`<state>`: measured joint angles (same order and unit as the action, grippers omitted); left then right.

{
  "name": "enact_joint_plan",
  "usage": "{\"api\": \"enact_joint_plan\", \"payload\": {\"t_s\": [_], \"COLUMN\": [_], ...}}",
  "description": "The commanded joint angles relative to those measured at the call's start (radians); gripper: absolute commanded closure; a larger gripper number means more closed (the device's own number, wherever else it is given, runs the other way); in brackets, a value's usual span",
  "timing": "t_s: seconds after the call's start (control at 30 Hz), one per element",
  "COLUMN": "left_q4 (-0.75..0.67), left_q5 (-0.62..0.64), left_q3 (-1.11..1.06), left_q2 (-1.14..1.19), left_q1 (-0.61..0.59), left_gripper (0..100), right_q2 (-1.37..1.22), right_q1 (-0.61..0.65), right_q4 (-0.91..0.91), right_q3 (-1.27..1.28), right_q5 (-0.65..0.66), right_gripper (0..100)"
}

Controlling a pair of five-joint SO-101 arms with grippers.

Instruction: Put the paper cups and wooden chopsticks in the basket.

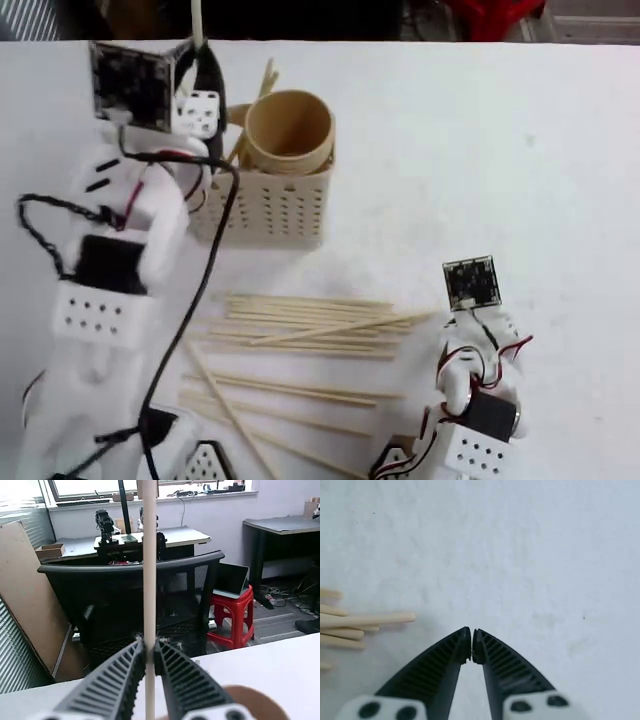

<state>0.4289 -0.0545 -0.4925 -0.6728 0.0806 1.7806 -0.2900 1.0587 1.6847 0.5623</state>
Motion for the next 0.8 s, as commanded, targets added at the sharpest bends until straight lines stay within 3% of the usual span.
{"api": "enact_joint_plan", "payload": {"t_s": [0.0, 0.23, 0.33, 0.4, 0.77], "left_q4": [-0.167, -0.19, -0.173, -0.118, 0.354], "left_q5": [0.011, 0.011, 0.011, 0.011, 0.011], "left_q3": [-0.124, -0.233, -0.235, -0.198, 0.183], "left_q2": [-0.021, -0.021, -0.03, -0.03, -0.031], "left_q1": [-0.053, -0.12, -0.15, -0.162, -0.168], "left_gripper": [98, 97, 90, 86, 89], "right_q2": [0.01, 0.01, 0.01, 0.01, 0.01], "right_q1": [-0.007, -0.007, -0.007, -0.007, -0.007], "right_q4": [0.007, 0.007, 0.007, 0.007, 0.007], "right_q3": [0.006, 0.006, 0.006, 0.006, 0.006], "right_q5": [0.006, 0.006, 0.006, 0.006, 0.006], "right_gripper": [97.4, 97.4, 97.4, 97.4, 97.4]}}
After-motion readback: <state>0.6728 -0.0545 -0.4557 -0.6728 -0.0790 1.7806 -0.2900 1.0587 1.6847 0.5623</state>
